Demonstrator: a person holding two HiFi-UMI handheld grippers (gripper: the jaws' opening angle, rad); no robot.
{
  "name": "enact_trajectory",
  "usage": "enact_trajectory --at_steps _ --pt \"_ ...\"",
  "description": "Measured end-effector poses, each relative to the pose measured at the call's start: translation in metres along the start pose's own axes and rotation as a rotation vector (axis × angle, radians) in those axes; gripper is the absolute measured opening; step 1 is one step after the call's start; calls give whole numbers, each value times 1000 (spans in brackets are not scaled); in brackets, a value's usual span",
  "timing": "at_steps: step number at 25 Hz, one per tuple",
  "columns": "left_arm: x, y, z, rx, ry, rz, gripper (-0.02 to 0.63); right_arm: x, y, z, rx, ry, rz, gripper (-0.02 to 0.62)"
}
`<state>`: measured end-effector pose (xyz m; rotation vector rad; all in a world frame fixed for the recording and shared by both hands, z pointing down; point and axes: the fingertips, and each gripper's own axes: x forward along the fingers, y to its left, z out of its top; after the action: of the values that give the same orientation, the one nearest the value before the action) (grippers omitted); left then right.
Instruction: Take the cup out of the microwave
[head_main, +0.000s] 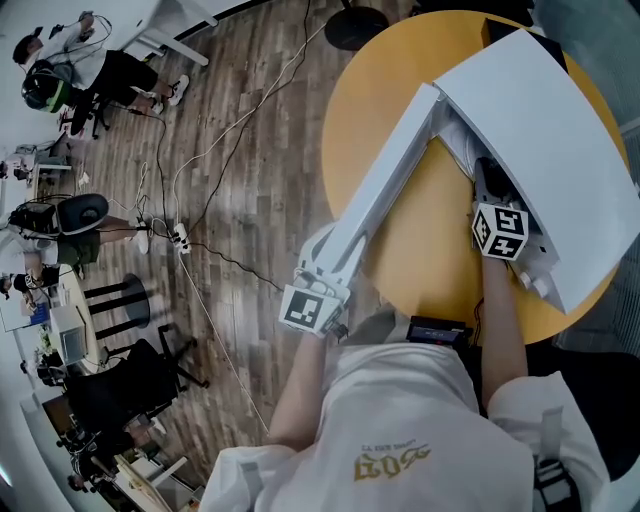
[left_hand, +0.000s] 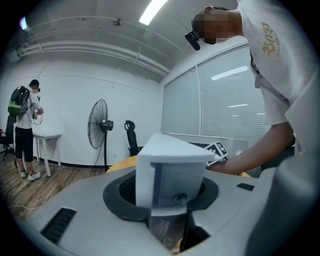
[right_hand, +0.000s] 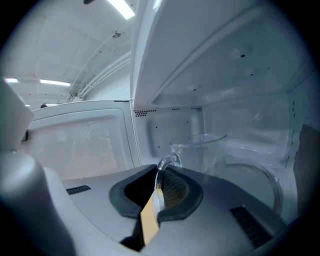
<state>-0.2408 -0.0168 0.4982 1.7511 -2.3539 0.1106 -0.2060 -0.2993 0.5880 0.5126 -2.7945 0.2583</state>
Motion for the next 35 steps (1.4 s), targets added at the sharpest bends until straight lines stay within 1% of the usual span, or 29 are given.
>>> enact_trajectory --at_steps 6,9,16,25,35 --pt "1 2 -1 -8 16 19 178 -4 0 4 11 -28 -13 23" --pt "1 0 -1 -7 7 11 178 -7 1 4 35 -37 -9 23" --pt "0 1 0 -6 -1 13 178 -11 7 6 53 -38 0 21" --pt "1 0 -1 -11 -19 4 178 -21 16 9 94 -59 35 21" --pt "0 0 -3 -23 -16 -2 178 -39 29 6 122 -57 66 21"
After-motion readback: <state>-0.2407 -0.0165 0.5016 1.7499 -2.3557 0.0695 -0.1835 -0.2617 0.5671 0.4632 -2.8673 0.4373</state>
